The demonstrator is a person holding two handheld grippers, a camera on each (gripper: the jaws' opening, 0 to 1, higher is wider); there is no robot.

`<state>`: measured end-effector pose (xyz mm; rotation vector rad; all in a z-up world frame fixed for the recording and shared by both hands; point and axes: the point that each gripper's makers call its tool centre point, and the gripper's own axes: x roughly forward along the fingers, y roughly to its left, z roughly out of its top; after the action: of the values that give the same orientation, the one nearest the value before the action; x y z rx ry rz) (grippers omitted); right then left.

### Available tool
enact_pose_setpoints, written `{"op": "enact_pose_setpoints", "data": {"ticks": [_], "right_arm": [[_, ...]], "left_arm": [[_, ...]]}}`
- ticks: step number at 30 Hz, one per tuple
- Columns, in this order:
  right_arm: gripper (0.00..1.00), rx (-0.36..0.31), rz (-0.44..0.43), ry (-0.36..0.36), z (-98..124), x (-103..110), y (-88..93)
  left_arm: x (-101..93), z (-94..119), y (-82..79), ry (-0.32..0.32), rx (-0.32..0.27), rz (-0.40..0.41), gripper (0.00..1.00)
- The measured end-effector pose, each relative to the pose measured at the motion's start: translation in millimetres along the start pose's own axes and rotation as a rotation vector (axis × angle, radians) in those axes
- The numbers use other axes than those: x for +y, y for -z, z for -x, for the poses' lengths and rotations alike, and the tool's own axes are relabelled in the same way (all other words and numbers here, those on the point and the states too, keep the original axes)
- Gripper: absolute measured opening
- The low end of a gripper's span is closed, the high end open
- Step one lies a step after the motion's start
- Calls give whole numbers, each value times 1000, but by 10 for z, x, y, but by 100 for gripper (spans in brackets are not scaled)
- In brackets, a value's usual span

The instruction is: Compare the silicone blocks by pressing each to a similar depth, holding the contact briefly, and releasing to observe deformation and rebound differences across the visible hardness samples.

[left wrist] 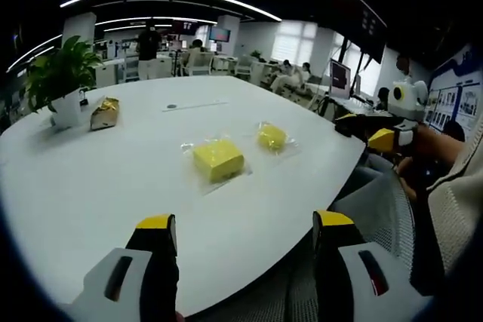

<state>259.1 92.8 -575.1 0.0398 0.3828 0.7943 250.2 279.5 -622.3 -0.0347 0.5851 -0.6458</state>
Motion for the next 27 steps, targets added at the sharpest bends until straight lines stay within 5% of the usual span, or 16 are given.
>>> {"op": "enact_pose_setpoints", "data": {"ticks": [16,27], "right_arm": [[67,-16,-11,-4,-15,-20,-73],[68,25,-11,-20,-65,-11,-5]], "left_arm": [[13,25,-76,1,-7,-13,75],[212,135,-181,-30,-26,-3,75]]}}
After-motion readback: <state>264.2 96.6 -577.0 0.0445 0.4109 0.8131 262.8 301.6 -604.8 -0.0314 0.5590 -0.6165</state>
